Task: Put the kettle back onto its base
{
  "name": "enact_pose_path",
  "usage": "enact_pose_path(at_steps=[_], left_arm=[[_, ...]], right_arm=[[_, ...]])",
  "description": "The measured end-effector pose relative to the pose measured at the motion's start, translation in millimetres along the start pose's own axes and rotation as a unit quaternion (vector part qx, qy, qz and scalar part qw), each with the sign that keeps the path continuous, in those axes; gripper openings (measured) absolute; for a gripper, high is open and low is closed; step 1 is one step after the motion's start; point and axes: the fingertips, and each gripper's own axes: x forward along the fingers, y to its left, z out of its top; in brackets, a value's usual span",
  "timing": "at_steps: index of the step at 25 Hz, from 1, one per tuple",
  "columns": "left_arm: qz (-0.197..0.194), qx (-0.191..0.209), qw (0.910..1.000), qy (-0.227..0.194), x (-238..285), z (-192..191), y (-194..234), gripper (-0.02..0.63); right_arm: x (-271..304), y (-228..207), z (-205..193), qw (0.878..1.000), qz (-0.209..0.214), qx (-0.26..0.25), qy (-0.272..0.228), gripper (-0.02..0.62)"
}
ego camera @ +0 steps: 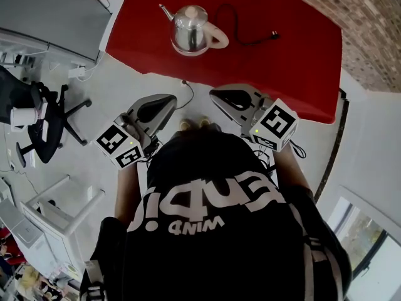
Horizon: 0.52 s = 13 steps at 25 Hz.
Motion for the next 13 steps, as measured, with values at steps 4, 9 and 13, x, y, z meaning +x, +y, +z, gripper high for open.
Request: enact_pose_path(at_steps=[4,9,13], left_arm=[[0.002,-0.001,1.0,0.002,-0.7,-1.4,0.4,0.008],[0.004,-0.003,1.0,0.006,-1.1,-4.5,-2.1,0.009],[0.005,-0.005,1.0,0.007,-0.5,-5.9,-4.0,0.009]], right_arm=[[0.5,-0.3,-2.4,1.0,0.0,0.003,0.005,0.021],[1.7,2.4,-4.7,1.0,0.001,0.007,0.009,0.021],[2.7,6.5,-7.6,1.0,0.008,0.007,0.016,0.021]])
